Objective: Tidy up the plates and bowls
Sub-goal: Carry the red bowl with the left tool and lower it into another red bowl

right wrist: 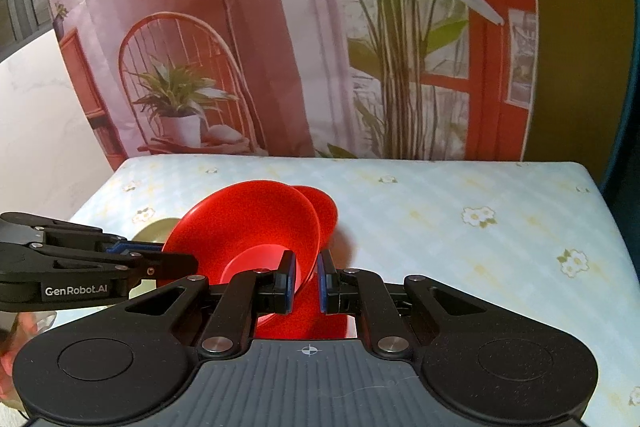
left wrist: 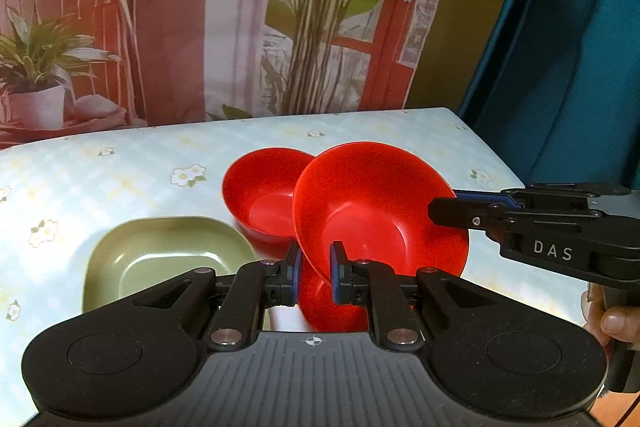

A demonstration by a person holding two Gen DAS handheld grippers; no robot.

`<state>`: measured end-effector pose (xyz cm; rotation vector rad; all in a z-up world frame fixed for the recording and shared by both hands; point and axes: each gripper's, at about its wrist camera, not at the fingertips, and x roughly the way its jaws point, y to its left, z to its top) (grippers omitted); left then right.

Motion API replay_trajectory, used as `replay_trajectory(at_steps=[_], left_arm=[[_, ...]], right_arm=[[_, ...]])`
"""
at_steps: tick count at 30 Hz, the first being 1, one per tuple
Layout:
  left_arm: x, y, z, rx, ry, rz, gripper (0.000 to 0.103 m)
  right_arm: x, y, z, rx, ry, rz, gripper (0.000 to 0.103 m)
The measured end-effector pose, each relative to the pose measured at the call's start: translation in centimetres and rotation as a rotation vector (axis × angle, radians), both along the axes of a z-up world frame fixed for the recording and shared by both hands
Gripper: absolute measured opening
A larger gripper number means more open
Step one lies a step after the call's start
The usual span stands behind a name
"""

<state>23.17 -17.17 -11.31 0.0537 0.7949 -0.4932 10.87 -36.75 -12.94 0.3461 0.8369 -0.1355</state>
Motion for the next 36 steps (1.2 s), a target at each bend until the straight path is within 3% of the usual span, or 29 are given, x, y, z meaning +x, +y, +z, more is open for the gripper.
replay_trajectory(at_steps=[29, 36], left_arm=[[-0.4, -0.7, -1.9, 0.061, 0.063, -0.036, 0.016], [0.0, -0.5, -2.1, 0.07, 0.069, -0.021, 0.02]], right_arm=[[-1.4, 0.0, -4.3, 0.032, 0.096, -0.012, 0.011], [-1.1, 0.1, -4.4, 0.015, 0.105, -0.005, 0.021]])
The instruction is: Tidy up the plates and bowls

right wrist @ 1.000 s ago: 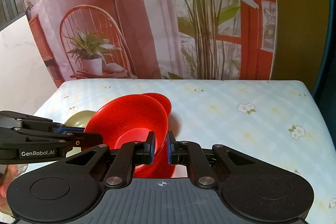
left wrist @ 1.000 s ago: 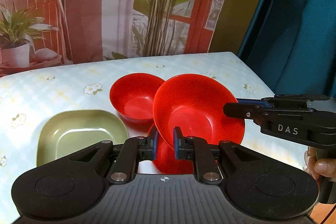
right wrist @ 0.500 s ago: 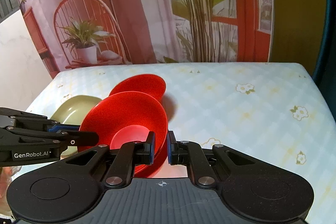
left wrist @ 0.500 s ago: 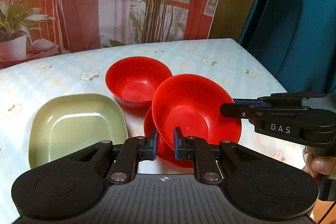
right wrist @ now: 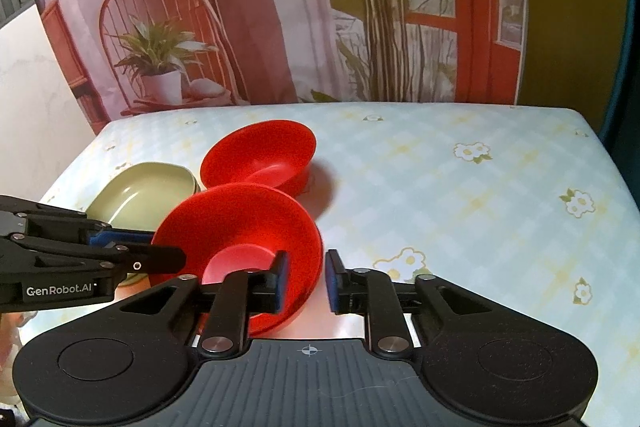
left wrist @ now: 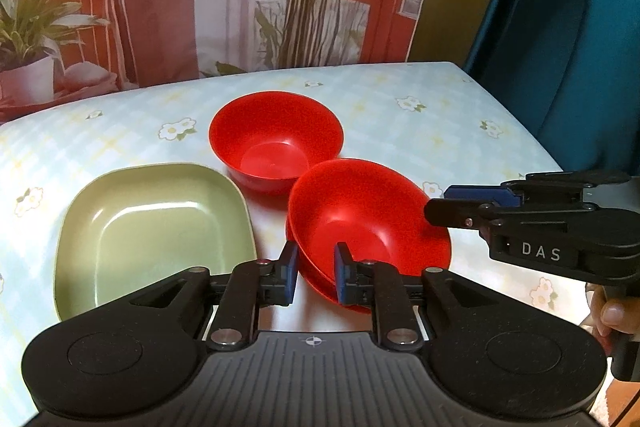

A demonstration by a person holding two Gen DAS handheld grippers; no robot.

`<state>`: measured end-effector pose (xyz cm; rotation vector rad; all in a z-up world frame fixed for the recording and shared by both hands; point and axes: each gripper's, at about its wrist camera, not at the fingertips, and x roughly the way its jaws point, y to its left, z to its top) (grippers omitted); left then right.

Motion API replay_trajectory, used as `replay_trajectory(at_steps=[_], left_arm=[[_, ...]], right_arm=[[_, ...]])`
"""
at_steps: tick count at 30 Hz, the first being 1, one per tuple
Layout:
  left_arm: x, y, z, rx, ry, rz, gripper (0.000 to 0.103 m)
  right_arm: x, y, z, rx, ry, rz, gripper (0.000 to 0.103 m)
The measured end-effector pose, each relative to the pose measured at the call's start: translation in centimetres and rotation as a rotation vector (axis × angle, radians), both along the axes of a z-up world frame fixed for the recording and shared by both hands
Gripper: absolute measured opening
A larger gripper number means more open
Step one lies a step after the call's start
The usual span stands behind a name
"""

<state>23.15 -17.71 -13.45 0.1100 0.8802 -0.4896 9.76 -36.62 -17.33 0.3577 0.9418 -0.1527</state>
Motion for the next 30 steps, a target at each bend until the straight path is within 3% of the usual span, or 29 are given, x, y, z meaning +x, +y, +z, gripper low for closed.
replay_trajectory(at_steps=[17, 30], left_arm=[[3.3, 2.2, 1.4, -0.025, -0.056, 0.074, 0.02], [8.6, 2.5, 0.3, -0.039, -0.041, 0.146, 0.02]], right_arm=[[3.5, -0.6, 0.2, 0.001, -0.061, -0.016, 0.021], [7.9, -2.4, -2.5, 0.085, -0.059, -0.085, 0.022]])
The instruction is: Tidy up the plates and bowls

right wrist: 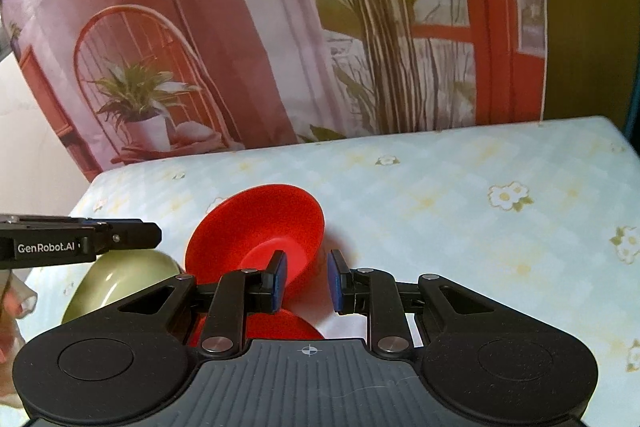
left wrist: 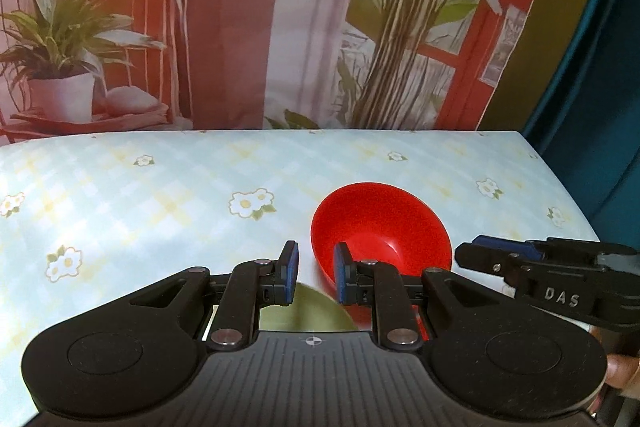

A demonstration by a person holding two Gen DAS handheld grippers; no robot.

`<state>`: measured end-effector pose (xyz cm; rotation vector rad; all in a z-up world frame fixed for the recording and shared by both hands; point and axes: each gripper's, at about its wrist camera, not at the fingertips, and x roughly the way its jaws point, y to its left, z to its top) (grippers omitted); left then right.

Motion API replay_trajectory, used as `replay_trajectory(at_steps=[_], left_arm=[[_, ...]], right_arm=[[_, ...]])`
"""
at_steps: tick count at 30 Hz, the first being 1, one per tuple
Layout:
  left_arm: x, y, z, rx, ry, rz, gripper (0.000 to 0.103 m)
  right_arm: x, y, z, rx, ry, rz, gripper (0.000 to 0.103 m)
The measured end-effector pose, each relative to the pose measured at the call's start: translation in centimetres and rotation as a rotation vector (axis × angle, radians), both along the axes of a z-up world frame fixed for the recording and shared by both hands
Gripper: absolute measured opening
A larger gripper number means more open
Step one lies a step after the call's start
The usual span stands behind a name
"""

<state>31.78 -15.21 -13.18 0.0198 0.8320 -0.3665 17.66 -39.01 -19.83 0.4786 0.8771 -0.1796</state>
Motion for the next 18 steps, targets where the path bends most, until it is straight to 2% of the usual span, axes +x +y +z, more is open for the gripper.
replay_trajectory(at_steps=[9, 13, 15, 18], left_arm=[[1.3, -1.4, -2.5, 0.053, 0.013, -0.044, 0.02], [1.6, -1.5, -2.9, 0.033, 0.013, -0.06, 0.019], [1.3, -1.8, -3.0, 0.046, 0.0, -0.082, 0.015], [0.9, -2.1, -3.1, 0.065, -0.011, -0.096, 0.015]], right_arm=[[1.0, 0.1, -2.0, 0.016, 0.02, 0.002, 0.022], [1.2, 0.1, -2.3, 0.024, 0.018, 0.002, 0.022], [1.3, 0.2, -2.5, 0.032, 0.018, 0.005, 0.021], [1.4, 0.3, -2.8, 0.034, 0.025, 0.007, 0.02]])
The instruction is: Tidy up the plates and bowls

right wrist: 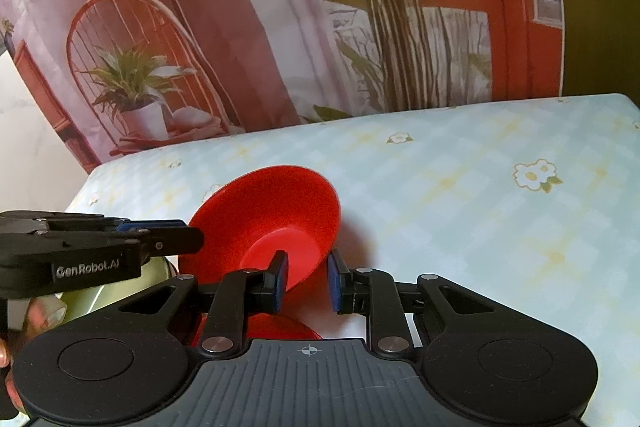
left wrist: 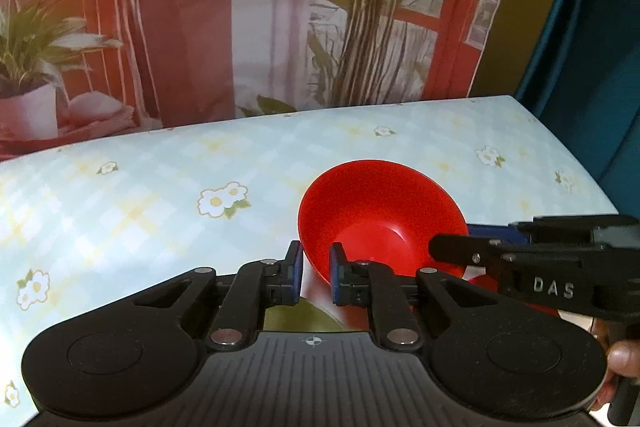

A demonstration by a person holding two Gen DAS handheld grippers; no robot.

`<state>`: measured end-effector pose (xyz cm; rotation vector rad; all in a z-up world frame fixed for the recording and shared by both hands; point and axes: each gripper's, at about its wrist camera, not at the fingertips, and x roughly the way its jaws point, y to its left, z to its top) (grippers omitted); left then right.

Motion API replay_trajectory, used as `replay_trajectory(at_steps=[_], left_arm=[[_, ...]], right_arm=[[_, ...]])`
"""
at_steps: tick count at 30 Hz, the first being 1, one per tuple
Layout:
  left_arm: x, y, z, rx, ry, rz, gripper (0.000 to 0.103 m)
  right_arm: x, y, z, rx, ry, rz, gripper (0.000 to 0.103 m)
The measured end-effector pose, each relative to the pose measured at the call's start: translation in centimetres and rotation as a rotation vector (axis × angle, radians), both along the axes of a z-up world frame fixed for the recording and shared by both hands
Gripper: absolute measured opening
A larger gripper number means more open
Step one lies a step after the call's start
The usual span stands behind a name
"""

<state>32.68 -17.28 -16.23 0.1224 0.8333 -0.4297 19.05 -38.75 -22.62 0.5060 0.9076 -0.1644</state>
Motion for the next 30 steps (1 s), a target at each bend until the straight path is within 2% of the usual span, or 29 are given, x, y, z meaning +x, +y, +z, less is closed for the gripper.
replay_trajectory(at_steps=[6, 10, 21, 30], left_arm=[[-0.6, -0.1, 0.8, -0.023, -0.01, -0.007, 0.015], [-1.4, -0.2, 2.1, -0.038, -0.029, -0.015, 0.015], [-4.7, 0.1, 6.0, -0.08, -0.098, -0.023, 0.015], [-7.8, 0.4, 7.4, -0.107, -0.122, -0.026, 0.015]], right_arm=[[-0.6, -0.3, 0.3, -0.009, -0.019, -0.034, 0.013], [-1.1, -0.5, 1.3, -0.028, -0.04, -0.044, 0.013], [-1.9, -0.4, 6.4, -0.073, -0.109, -0.04, 0.013], [-3.8, 0.3, 9.5, -0.106, -0.135, -0.018, 0.013]])
